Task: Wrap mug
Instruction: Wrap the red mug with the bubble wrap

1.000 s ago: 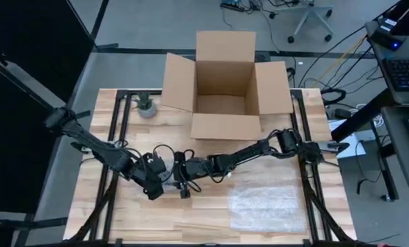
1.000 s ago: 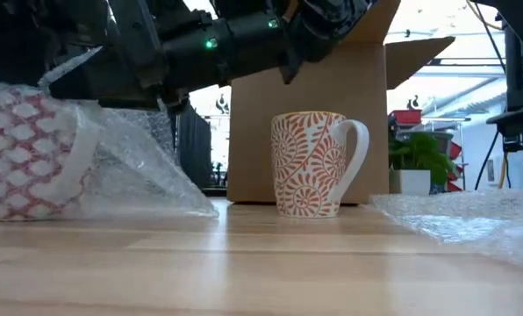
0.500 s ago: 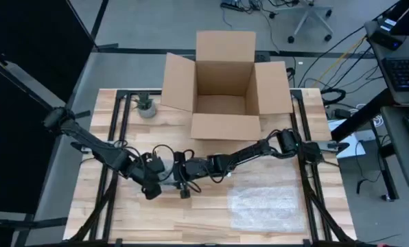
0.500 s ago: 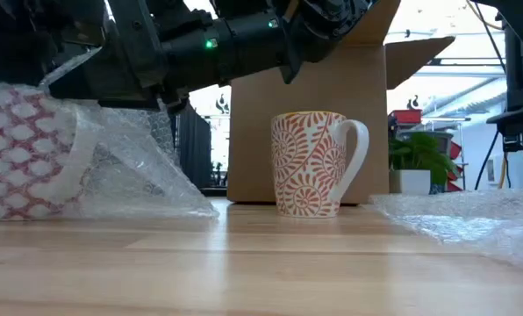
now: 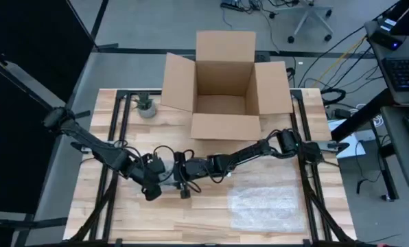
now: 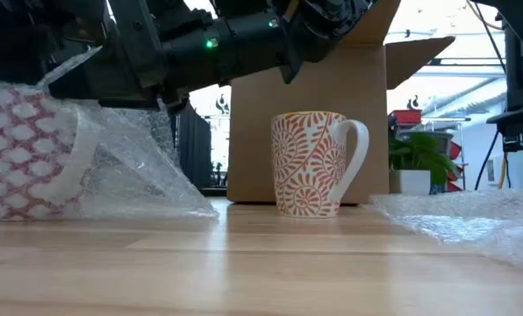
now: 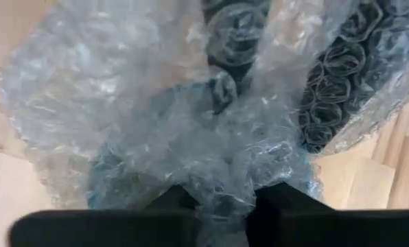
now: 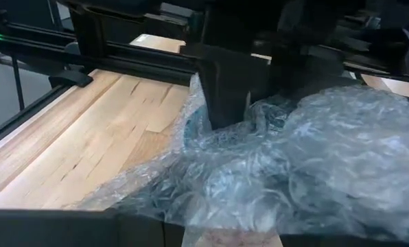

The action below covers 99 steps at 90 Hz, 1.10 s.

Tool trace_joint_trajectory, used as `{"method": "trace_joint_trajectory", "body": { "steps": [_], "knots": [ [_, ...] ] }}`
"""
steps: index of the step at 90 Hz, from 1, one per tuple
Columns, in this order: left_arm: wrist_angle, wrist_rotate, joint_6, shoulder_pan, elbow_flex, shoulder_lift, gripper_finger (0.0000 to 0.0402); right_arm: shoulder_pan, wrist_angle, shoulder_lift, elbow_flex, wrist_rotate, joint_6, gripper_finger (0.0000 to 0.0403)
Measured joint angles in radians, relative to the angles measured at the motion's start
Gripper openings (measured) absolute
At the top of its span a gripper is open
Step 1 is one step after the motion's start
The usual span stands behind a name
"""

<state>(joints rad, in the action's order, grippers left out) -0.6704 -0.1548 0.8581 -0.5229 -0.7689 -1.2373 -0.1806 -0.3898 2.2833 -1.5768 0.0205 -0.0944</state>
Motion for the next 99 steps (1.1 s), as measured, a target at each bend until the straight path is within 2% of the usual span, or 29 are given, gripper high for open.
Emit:
{"method": "trace_joint_trajectory", "body": {
  "steps": [17,30,37,47,65,83,94,99],
  "knots": [
    [0.0,0.043,-0.001,0.003,-0.001,0.0,0.0168,-0.002,-0.001,0.0,0.0,-0.005,-0.003,0.0157],
    [-0.019,0.083,-0.002,0.027,-0.003,0.019,0.0204,-0.001,0.0,0.0,0.0,-0.004,-0.003,0.0157],
    [-0.044,0.107,-0.002,0.041,-0.008,0.038,0.0209,-0.001,0.0,0.0,0.0,-0.001,-0.003,0.0157],
    [-0.171,0.111,-0.003,0.051,-0.065,0.054,0.021,0.0,0.001,0.0,0.0,0.003,-0.004,0.0157],
    [-0.404,0.035,-0.053,0.052,-0.197,0.059,0.021,0.0,0.005,0.0,0.0,0.004,-0.005,0.0157],
    [-0.495,-0.028,-0.087,0.052,-0.28,0.06,0.021,0.0,0.006,0.0,0.0,0.003,-0.004,0.0157],
    [-0.496,-0.139,-0.086,0.052,-0.278,0.06,0.021,0.0,0.006,0.0,0.0,0.002,-0.004,0.0157],
    [-0.494,-0.151,-0.082,0.055,-0.258,0.06,0.021,0.0,0.007,0.0,0.0,0.001,-0.004,0.0157]
  ]
}}
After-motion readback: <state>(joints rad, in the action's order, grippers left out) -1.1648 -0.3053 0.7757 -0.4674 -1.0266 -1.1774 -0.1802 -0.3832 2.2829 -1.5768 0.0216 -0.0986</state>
